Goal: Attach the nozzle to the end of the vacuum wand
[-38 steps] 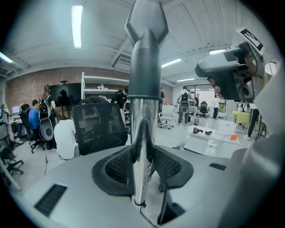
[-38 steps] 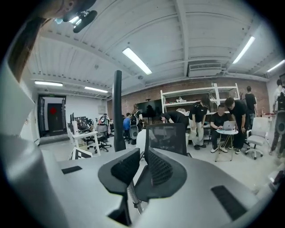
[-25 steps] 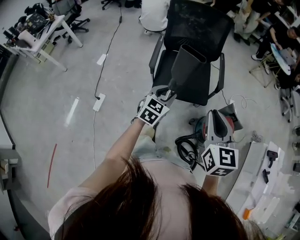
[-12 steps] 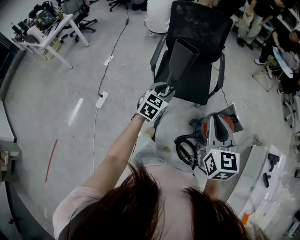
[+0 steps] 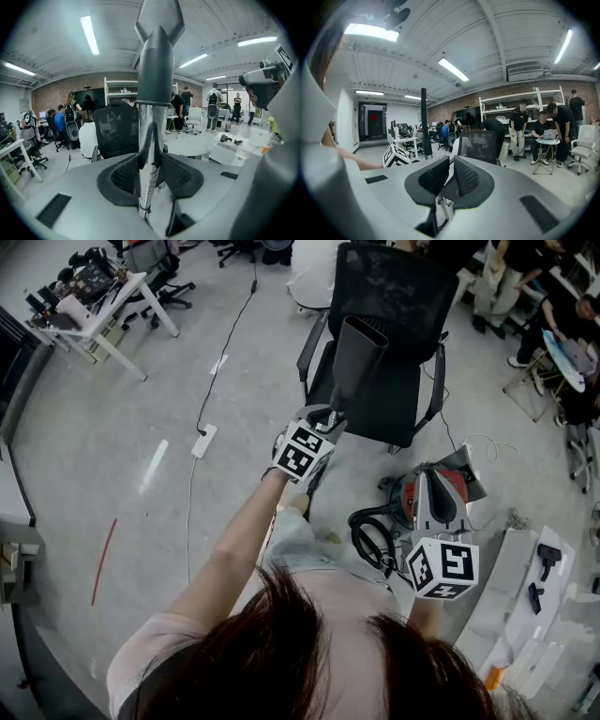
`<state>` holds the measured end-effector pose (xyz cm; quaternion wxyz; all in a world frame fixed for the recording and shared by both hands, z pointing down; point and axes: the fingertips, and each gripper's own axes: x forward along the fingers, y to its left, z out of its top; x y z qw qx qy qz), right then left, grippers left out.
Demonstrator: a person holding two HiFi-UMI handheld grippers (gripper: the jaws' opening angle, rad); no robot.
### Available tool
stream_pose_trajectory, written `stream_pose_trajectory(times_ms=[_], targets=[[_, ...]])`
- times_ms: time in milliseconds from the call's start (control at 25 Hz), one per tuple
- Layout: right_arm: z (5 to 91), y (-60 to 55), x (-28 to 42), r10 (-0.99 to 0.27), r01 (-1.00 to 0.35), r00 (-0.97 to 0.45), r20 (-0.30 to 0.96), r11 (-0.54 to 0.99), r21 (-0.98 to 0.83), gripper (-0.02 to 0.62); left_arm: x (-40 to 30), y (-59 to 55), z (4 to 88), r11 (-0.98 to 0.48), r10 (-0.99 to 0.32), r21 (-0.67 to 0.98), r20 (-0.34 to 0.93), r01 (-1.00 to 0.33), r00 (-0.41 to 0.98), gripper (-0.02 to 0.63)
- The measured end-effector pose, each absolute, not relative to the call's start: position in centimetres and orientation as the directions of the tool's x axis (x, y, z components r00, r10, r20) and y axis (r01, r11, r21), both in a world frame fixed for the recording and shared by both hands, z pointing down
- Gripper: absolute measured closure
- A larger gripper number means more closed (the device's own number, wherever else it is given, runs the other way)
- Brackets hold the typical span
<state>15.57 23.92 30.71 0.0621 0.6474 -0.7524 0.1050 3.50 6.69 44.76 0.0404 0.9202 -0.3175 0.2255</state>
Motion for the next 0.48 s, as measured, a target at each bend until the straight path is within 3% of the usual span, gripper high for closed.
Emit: stream_pose_trajectory(times_ms=[480], targets=[[31.2,23.6,17.2,-0.960,-0.986,-0.153,0.235,0.131,-0.106,0.546,4.5,6.4,44.7,-0.788,-0.572,-0.070,0.448,-0.611,0.687,0.457]])
